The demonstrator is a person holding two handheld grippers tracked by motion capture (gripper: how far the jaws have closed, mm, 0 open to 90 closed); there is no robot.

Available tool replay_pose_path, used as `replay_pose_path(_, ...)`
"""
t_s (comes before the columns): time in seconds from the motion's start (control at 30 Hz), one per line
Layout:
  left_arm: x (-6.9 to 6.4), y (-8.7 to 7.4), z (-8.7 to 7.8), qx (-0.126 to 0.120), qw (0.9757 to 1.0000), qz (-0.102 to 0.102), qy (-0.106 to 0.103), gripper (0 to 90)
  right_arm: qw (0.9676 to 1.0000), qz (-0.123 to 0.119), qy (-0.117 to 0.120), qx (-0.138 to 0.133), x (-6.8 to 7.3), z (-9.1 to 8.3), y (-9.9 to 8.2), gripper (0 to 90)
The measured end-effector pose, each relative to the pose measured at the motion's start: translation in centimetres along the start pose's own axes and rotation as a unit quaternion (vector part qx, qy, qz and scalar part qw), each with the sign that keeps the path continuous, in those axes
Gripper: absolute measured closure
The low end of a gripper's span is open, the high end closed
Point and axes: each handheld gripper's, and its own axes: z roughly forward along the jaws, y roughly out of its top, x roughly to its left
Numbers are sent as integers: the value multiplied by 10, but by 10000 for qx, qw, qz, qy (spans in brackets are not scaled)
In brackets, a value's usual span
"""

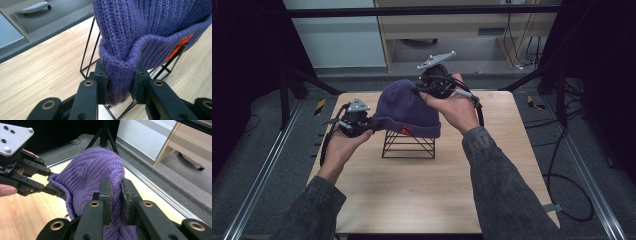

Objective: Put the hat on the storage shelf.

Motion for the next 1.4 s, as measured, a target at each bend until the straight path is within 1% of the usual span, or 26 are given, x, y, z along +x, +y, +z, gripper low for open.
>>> replay_pose_path(0.33, 0, -4, 1, -29, 10000, -73, -25, 705, 10000, 1, 22, 13, 0, 2, -3, 802)
replay_pose_path(0.43, 1, -5, 1, -21, 10000, -65, -22, 704, 10000, 17, 40, 29, 1, 2, -4, 802)
replay_pose_path(0.67, 2, -11, 2, -41, 9999, -146, -26, 703, 9999, -7, 80, 79, 3, 5, -6, 800)
replay_pose_path(0.87, 3, -14, 2, -16, 9999, -144, -14, 701, 9999, 3, 128, 104, 4, 7, -9, 799)
replay_pose_path(1.13, 2, -14, 4, -35, 9999, -158, -36, 700, 9998, -10, 117, 133, 3, 7, -10, 799)
replay_pose_path(1.4, 3, -18, 5, -36, 9998, -179, -74, 700, 9998, -22, 125, 181, 4, 10, -10, 799)
